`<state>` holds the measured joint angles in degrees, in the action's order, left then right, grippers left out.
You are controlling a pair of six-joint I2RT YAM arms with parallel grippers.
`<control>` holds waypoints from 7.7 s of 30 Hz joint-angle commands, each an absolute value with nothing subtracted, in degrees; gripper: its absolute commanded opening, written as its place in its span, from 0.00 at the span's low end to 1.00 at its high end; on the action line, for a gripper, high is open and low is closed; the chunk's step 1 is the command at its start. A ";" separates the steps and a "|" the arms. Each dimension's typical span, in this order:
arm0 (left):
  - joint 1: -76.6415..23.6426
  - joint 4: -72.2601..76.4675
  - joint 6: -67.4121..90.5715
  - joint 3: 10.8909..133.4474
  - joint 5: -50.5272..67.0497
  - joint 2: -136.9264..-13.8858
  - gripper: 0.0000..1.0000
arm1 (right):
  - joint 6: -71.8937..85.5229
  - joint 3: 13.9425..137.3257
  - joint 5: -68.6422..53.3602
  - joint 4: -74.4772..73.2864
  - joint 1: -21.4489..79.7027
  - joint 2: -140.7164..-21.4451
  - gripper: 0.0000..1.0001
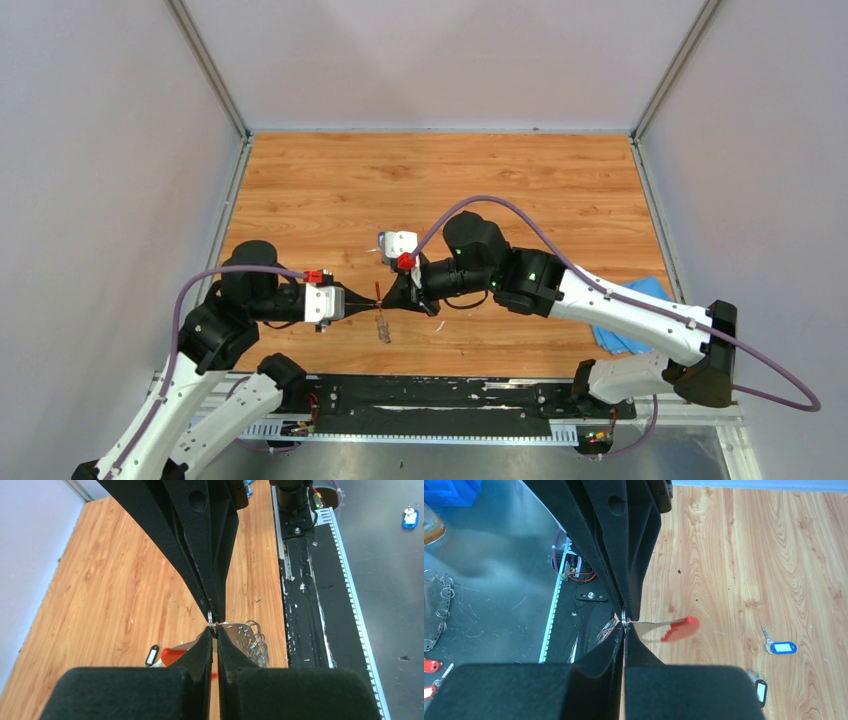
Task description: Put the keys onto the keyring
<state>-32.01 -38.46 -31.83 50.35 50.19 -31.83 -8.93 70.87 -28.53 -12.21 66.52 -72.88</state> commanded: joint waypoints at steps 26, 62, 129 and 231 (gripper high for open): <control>-32.22 -38.98 -69.26 50.27 65.96 -20.39 0.00 | -11.50 68.28 -22.77 -15.46 67.67 -57.39 0.50; -32.26 -32.03 -26.95 51.20 52.96 -33.72 0.00 | -13.00 78.24 -42.81 -19.85 61.53 -71.79 0.46; -32.26 -26.07 -13.41 46.06 39.69 -28.96 0.00 | -6.41 72.37 -31.14 -9.48 65.83 -72.05 0.00; -32.25 -50.27 -35.35 47.44 44.73 -12.70 0.00 | -30.01 95.42 -55.49 -22.11 32.84 -128.40 0.47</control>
